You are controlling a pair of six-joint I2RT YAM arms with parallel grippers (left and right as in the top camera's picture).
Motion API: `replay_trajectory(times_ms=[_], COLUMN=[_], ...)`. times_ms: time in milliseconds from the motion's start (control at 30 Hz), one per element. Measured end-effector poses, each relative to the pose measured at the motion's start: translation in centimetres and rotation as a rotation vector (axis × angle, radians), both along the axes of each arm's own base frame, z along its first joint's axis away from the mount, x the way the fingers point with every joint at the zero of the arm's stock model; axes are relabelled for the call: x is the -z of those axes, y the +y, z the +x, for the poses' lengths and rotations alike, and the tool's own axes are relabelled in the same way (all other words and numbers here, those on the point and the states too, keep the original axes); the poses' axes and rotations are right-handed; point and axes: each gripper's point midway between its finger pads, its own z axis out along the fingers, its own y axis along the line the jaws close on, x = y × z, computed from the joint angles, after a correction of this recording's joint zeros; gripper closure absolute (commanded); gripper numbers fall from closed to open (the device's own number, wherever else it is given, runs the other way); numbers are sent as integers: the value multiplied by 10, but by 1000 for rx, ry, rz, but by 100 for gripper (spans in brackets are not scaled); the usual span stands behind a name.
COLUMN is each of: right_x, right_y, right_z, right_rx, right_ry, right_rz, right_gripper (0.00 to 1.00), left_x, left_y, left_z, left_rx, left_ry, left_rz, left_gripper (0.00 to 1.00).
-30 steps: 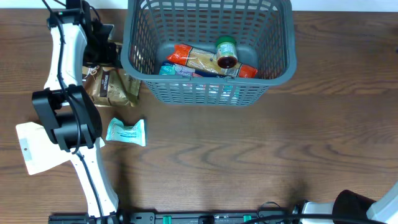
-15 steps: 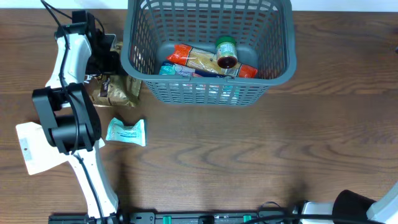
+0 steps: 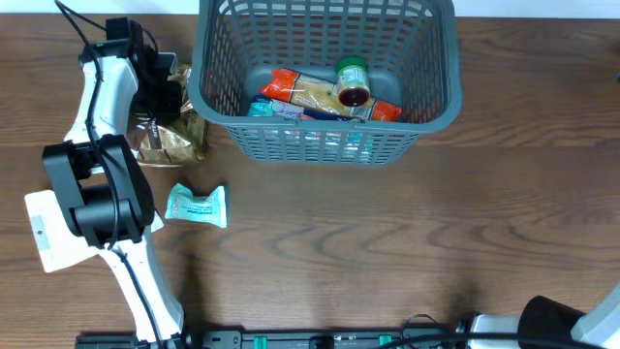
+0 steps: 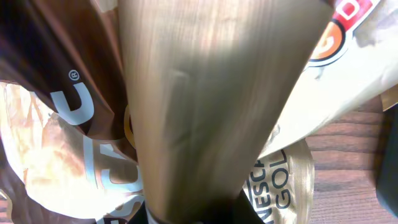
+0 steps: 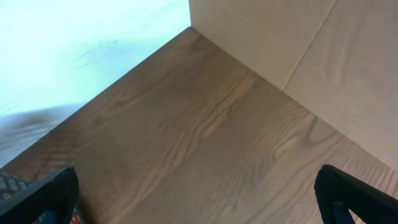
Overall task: Pack container
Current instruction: 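Close the left gripper on the coffee bag and lift it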
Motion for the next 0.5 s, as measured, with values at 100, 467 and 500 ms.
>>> replay_trajectory(times_ms=[100, 467, 500], right_x=[0, 0, 0], right_y=[0, 0, 0], right_z=[0, 0, 0], right_rx=[0, 0, 0], right_ry=[0, 0, 0], right_rz=[0, 0, 0], right_gripper=[1, 1, 1], left_x=[-1, -20, -26], left_y=[0, 3, 5], left_z=[0, -11, -12], left_rx=[0, -25, -33], left_ry=[-1, 24, 15], left_rz=[0, 14, 20], left_gripper=[94, 94, 94])
